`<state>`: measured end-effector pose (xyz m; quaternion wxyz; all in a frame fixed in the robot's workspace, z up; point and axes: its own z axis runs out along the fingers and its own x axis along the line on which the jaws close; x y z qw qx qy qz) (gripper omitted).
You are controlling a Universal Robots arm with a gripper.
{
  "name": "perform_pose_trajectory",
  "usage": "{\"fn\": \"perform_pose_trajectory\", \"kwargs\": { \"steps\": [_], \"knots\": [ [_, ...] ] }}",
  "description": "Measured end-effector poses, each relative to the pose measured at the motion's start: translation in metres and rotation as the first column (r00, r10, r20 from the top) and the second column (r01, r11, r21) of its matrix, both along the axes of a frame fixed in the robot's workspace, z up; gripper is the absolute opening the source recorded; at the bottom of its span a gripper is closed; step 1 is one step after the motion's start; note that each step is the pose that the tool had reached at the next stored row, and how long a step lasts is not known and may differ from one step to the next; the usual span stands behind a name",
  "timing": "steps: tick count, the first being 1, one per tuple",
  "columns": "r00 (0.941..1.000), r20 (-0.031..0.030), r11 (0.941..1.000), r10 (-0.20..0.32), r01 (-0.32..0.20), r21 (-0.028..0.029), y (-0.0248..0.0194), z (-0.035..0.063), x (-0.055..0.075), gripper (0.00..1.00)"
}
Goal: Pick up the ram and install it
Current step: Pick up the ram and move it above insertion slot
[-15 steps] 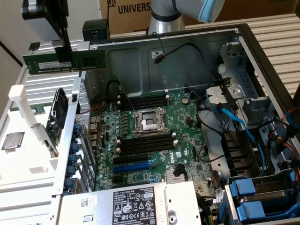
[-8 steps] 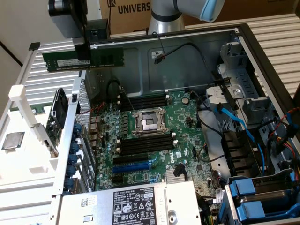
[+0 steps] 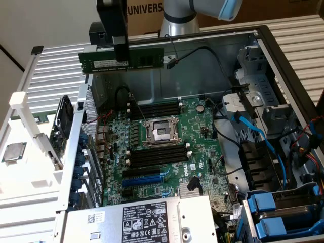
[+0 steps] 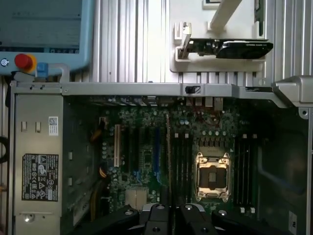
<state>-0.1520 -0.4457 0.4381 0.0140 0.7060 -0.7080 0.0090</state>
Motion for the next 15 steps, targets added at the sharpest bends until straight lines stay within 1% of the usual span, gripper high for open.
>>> {"fn": "perform_pose_trajectory", "kwargs": {
  "steps": [5, 7, 9, 10, 15],
  "knots": [
    [1.0, -0.0007, 1.0, 0.0, 0.0, 0.0, 0.0, -0.0008, 0.022, 0.13],
    [1.0, -0.0008, 1.0, 0.0, 0.0, 0.0002, -0.0001, -0.0022, 0.029, 0.13],
    [1.0, -0.0007, 1.0, 0.0, 0.0, 0.0014, -0.0012, -0.0043, 0.034, 0.13],
    [1.0, -0.0007, 1.0, 0.0, 0.0, 0.0046, -0.0031, -0.0072, 0.037, 0.13],
    [1.0, -0.0008, 0.9999, 0.0, 0.0, 0.0133, -0.0074, -0.0134, 0.042, 0.13]
  ]
}}
